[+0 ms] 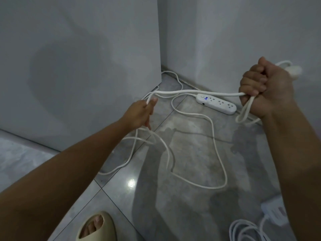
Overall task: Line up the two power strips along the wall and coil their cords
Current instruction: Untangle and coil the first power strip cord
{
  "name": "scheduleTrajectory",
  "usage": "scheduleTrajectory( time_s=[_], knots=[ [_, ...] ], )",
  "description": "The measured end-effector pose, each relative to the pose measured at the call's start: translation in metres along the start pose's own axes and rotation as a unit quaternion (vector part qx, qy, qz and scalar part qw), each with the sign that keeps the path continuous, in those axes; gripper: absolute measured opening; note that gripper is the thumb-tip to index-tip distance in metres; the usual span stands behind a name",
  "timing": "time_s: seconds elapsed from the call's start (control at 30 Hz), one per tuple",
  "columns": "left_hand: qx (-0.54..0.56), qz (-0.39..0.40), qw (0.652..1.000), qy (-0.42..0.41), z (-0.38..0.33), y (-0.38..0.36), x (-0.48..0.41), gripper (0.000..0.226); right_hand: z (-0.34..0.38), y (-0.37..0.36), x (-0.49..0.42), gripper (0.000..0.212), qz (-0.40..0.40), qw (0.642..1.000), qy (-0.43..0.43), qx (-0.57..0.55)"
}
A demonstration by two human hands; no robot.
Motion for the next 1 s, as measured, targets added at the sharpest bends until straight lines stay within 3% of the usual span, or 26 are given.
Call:
scheduleTrajectory(
  time_s=[0.1,0.17,0.23,0.3,0.37,0.4,0.47,0.57,0.63,0.7,0.8,0.87,0.9,0.97,1.0],
  knots=[
    [-0.002,0.122,0.991,0.054,0.006,-0.010,0.006,0.051,0.020,0.013,-0.009,0.045,-0.014,0.999,0.028,0.005],
    [0.072,0.238,0.964,0.097,0.014,-0.021,0.018,0.043,0.032,0.023,-0.012,0.041,-0.011,1.000,0.029,-0.001],
    [0.192,0.362,0.901,0.145,0.019,-0.026,0.033,0.041,0.030,0.031,-0.012,0.030,-0.003,0.999,0.003,-0.043],
    [0.304,0.469,0.811,0.174,0.016,-0.022,0.044,0.040,0.017,0.041,-0.010,0.033,0.005,0.992,-0.034,-0.121],
    [0.370,0.546,0.729,0.186,0.014,-0.015,0.051,0.035,-0.001,0.048,-0.007,0.038,0.014,0.977,-0.081,-0.195],
    [0.374,0.563,0.710,0.197,0.016,-0.015,0.053,0.034,-0.009,0.050,-0.005,0.037,0.023,0.970,-0.107,-0.219],
    [0.326,0.537,0.740,0.241,0.032,-0.021,0.049,0.036,-0.028,0.049,0.000,0.027,0.052,0.959,-0.172,-0.219],
    [0.175,0.365,0.870,0.279,0.062,-0.017,0.027,0.042,-0.045,0.032,0.012,0.041,0.120,0.949,-0.253,-0.145],
    [0.007,0.224,0.946,0.235,0.062,-0.004,0.008,0.044,-0.050,0.011,0.022,0.052,0.183,0.940,-0.271,-0.099],
    [-0.202,0.102,0.959,0.173,0.045,0.009,-0.003,0.045,-0.059,-0.017,0.040,0.054,0.251,0.912,-0.312,-0.086],
    [-0.379,0.034,0.919,0.099,0.009,0.009,-0.011,0.040,-0.078,-0.050,0.068,0.045,0.317,0.868,-0.376,-0.073],
    [-0.385,0.028,0.917,0.098,-0.005,0.011,-0.014,0.035,-0.093,-0.066,0.085,0.041,0.348,0.838,-0.414,-0.072],
    [-0.329,0.039,0.935,0.128,-0.005,0.013,-0.017,0.033,-0.102,-0.072,0.094,0.041,0.361,0.821,-0.436,-0.077],
    [-0.074,0.083,0.959,0.261,0.013,0.012,-0.019,0.043,-0.122,-0.079,0.109,0.041,0.380,0.798,-0.462,-0.069],
    [0.059,0.117,0.938,0.322,0.020,0.006,-0.016,0.045,-0.134,-0.079,0.114,0.040,0.389,0.797,-0.459,-0.049]
  ],
)
Point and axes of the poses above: each hand's wrist, its own x-axis away from the middle knuckle, its own y-axis out of the back of the hand, z = x × y, the point moved 9 cm from there along -x, towards the middle knuckle, and after that the axes turned 12 degrees about y, right-handed, at the moved point
